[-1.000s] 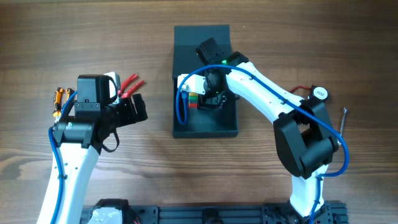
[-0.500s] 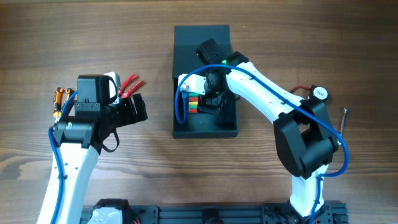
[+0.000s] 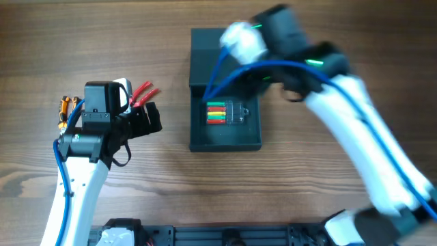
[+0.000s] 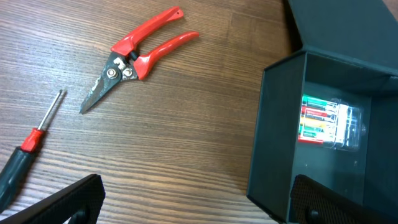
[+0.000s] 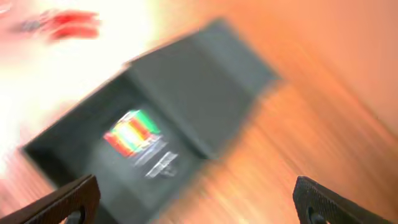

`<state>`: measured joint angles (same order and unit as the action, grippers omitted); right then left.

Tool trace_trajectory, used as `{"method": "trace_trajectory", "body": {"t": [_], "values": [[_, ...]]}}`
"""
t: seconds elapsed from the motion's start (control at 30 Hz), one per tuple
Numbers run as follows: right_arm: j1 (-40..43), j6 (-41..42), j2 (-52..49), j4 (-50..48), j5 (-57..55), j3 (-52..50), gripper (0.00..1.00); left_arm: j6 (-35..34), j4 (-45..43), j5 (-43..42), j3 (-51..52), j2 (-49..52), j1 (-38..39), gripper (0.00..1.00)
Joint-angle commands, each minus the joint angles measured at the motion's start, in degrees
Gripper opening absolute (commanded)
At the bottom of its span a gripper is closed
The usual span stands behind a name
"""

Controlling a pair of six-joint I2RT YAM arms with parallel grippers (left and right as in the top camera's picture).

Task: Pack container
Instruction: 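Open the right gripper and move it to the tape measure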

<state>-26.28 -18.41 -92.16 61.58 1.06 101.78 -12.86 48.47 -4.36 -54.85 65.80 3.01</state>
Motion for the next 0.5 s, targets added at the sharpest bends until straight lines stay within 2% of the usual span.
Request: {"method": "trace_trajectory", "body": {"t": [0.0, 0.07, 0.23, 0.33, 0.47], "values": [[13.38, 25.16, 5.35, 3.82, -9.64, 0.35, 1.00, -0.90, 0.13, -0.70, -1.01, -0.22, -0.26, 1.00], [21.57, 33.18, 5.92, 5.40, -8.72, 0.35, 1.00, -0.90, 0.11, -0.70, -1.01, -0.22, -0.26, 1.00], [37.92, 36.39, 1.49, 6.25, -2.56, 0.22, 1.00, -0.92, 0.13, -0.70, -1.01, -0.22, -0.26, 1.00], [42.80, 38.14, -3.96, 7.04, -2.84, 0.22, 1.00, -0.94, 0.44, -0.72, -1.01, -0.22, -0.26, 1.00], [45.22, 37.94, -11.54, 8.35, -2.67, 0.20, 1.00, -0.94, 1.14, -0.70, -1.01, -0.22, -0.22, 1.00]]}}
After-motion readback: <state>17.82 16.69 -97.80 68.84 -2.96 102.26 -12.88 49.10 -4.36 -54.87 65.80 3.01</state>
